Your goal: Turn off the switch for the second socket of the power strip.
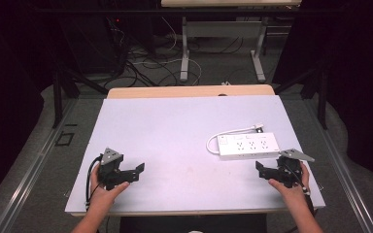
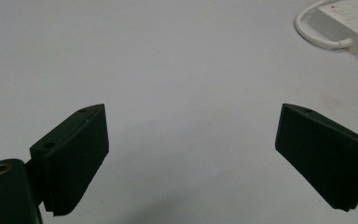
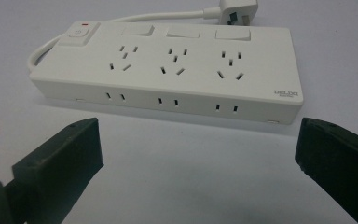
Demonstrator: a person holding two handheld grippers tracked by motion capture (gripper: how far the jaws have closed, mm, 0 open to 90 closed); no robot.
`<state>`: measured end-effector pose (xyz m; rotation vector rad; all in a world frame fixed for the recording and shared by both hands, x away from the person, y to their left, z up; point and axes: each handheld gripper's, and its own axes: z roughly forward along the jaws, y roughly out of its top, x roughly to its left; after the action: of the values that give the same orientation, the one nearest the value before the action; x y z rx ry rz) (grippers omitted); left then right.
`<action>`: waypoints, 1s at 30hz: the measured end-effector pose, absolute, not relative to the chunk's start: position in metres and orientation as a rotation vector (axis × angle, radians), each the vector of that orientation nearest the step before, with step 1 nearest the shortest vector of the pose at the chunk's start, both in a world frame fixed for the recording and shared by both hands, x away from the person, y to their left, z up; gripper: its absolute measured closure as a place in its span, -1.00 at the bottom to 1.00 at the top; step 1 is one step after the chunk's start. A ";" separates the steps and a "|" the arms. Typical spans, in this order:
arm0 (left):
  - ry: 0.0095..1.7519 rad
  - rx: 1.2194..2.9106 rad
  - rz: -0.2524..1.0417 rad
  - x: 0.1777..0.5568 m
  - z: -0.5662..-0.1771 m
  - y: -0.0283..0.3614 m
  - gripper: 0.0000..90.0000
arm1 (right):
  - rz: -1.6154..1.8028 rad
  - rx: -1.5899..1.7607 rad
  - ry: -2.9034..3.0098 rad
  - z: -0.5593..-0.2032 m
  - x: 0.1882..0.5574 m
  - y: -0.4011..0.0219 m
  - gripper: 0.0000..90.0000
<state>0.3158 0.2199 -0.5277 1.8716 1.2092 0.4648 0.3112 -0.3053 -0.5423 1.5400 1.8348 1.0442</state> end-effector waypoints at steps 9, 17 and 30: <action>1.203 1.880 0.469 0.316 -0.528 0.219 -0.79 | 1.054 1.530 1.854 -0.546 0.311 -0.302 -0.99; 1.206 1.880 0.465 0.316 -0.529 0.218 -0.79 | 1.035 1.531 1.878 -0.550 0.312 -0.299 -0.99; 1.202 1.885 0.473 0.316 -0.528 0.219 -0.79 | 1.028 1.516 1.895 -0.553 0.313 -0.294 -0.99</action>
<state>0.3163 0.2193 -0.5275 1.8853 1.2016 0.4725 0.3126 -0.2940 -0.5527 1.5161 1.8951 1.0276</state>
